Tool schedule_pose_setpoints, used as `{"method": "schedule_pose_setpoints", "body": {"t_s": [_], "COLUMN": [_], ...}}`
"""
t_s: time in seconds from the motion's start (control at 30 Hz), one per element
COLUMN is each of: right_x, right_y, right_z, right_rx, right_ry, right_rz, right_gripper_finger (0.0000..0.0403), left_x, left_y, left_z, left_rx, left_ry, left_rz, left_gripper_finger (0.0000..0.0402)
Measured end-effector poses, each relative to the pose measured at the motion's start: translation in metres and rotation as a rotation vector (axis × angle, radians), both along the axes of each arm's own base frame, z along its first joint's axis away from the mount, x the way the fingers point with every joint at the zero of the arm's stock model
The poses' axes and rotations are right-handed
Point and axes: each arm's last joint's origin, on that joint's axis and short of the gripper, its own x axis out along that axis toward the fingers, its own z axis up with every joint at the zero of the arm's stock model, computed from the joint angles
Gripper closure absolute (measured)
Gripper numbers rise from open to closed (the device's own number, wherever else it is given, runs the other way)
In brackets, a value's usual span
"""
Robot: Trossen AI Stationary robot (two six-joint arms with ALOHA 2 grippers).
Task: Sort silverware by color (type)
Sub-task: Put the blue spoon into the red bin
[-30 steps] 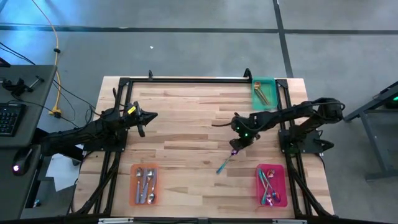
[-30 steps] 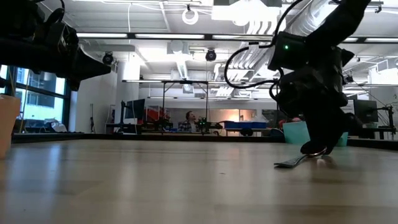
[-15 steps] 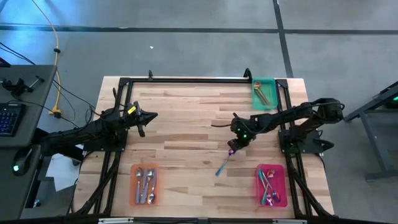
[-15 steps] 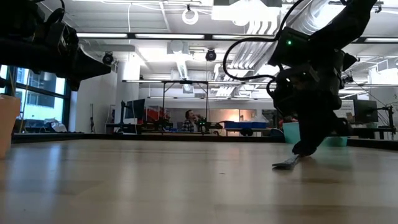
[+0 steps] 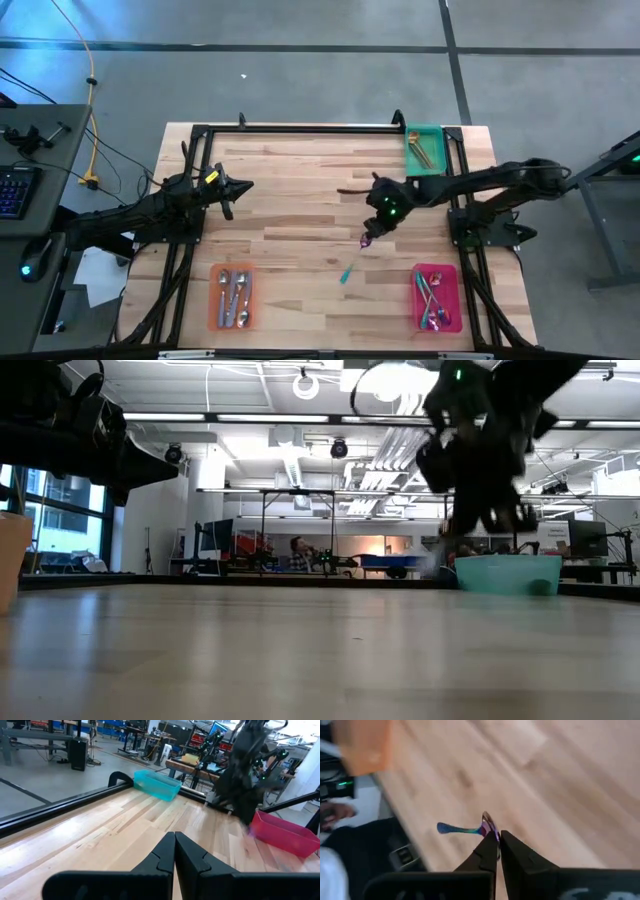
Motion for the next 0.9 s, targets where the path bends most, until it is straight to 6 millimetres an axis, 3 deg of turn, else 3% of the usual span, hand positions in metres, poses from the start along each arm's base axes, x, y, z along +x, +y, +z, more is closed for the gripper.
{"method": "schedule_pose_setpoints", "body": {"t_s": [0.23, 0.37, 0.47, 0.63, 0.9], "right_x": [-0.025, -0.06, -0.088, -0.113, -0.117], "right_y": [0.01, 0.022, 0.032, 0.044, 0.057], "right_z": [0.08, 0.117, 0.132, 0.127, 0.072], "right_rx": [0.076, 0.119, 0.132, 0.118, 0.086], "right_ry": [0.008, 0.177, 0.35, 0.515, 0.591], "right_rz": [0.056, 0.105, 0.149, 0.222, 0.317], "right_gripper_finger": [0.0403, 0.0403, 0.0403, 0.0403, 0.0403], "left_x": [0.0, 0.001, 0.001, 0.002, 0.002], "left_y": [0.0, 0.0, 0.0, 0.001, 0.001], "left_z": [0.0, -0.001, -0.002, -0.003, -0.004], "left_rx": [0.0, 0.0, 0.01, 0.006, 0.005], "left_ry": [0.004, 0.011, 0.024, 0.042, 0.049], "left_rz": [0.0, 0.0, -0.001, -0.001, 0.002], "left_gripper_finger": [0.0401, 0.0401, 0.0401, 0.0401, 0.0402]}}
